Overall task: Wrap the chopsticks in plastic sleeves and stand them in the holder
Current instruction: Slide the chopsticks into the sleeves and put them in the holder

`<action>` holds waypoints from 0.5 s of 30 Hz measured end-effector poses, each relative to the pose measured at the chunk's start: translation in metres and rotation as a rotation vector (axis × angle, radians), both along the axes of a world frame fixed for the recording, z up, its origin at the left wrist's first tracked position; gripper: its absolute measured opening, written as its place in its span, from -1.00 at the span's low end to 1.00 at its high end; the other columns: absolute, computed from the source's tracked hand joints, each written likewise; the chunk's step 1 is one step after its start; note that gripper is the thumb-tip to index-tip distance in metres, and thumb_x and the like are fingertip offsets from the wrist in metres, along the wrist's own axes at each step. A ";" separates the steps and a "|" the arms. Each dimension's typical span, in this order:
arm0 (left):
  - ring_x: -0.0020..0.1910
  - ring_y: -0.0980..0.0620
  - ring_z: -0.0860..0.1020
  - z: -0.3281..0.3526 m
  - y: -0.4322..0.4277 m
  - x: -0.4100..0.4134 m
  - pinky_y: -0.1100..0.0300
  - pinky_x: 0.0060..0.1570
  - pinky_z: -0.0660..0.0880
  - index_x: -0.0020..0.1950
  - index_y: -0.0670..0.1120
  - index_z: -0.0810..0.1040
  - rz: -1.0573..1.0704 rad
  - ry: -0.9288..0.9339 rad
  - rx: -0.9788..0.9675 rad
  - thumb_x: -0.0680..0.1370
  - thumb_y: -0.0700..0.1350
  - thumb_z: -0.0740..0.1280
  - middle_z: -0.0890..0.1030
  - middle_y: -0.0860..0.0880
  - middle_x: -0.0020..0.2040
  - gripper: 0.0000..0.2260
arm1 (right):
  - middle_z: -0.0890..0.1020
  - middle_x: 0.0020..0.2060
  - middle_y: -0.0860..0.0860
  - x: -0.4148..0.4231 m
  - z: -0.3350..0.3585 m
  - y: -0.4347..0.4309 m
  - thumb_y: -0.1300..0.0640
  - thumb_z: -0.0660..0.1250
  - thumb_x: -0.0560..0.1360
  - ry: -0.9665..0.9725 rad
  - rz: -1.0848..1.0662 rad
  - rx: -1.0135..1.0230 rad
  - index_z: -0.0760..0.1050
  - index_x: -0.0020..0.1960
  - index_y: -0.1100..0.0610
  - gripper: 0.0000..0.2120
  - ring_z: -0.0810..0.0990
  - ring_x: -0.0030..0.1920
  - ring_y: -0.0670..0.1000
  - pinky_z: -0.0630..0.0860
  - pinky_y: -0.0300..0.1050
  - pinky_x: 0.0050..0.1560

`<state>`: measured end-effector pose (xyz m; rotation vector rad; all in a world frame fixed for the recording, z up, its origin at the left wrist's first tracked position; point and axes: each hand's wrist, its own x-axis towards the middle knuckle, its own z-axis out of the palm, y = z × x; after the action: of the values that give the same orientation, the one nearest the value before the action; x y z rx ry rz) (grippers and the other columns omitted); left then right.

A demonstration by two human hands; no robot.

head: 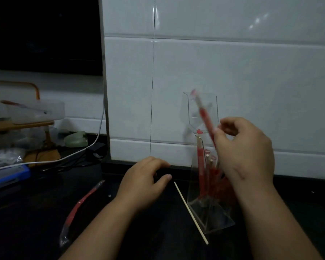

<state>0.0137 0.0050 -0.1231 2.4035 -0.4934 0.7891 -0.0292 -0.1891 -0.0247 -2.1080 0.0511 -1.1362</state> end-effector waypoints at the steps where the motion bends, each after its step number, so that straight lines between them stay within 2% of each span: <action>1: -0.06 0.25 0.46 0.001 0.001 0.000 0.31 -0.03 0.38 0.19 0.13 0.58 0.014 0.003 -0.013 0.55 0.08 0.37 0.48 0.26 -0.04 -0.77 | 0.65 -0.01 -0.14 0.000 0.000 -0.001 0.00 0.33 0.56 -0.004 0.006 0.005 0.58 0.17 -0.02 -0.79 0.57 -0.03 -0.05 0.37 -0.18 -0.10; 6: -0.10 0.24 0.47 0.001 0.002 0.000 0.30 -0.06 0.38 0.17 0.12 0.60 0.032 -0.017 -0.032 0.55 0.05 0.38 0.49 0.25 -0.07 -0.80 | 0.57 -0.14 -0.17 -0.002 -0.001 -0.002 0.04 0.32 0.57 -0.033 0.036 -0.007 0.59 0.04 -0.03 -0.91 0.52 -0.11 -0.10 0.35 -0.19 -0.17; 10: -0.09 0.22 0.48 0.001 0.002 0.001 0.29 -0.07 0.38 0.15 0.10 0.61 0.040 -0.030 -0.025 0.55 0.02 0.38 0.49 0.24 -0.07 -0.82 | 0.57 -0.18 -0.15 -0.002 -0.002 -0.002 0.05 0.30 0.57 -0.073 0.044 -0.025 0.59 -0.02 -0.03 -0.91 0.52 -0.16 -0.07 0.34 -0.20 -0.25; 12: -0.09 0.21 0.47 0.001 0.003 0.002 0.30 -0.06 0.37 0.15 0.09 0.61 0.047 -0.026 -0.027 0.56 0.00 0.37 0.49 0.23 -0.07 -0.83 | 0.59 -0.21 -0.15 -0.004 -0.003 -0.001 0.06 0.30 0.56 -0.169 0.083 -0.022 0.58 -0.05 -0.01 -0.91 0.53 -0.23 -0.06 0.37 -0.19 -0.27; 15: -0.05 0.19 0.48 0.000 0.004 0.005 0.35 -0.05 0.34 0.15 0.08 0.62 0.076 -0.019 -0.035 0.58 -0.06 0.35 0.51 0.22 -0.05 -0.84 | 0.58 -0.28 -0.09 -0.010 -0.005 0.004 0.11 0.29 0.55 -0.426 0.136 -0.075 0.58 -0.10 0.08 -0.89 0.49 -0.33 -0.01 0.43 -0.11 -0.30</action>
<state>0.0183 0.0090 -0.1231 2.3959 -0.3947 0.8476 -0.0392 -0.1853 -0.0293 -1.8577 -0.3341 -1.4951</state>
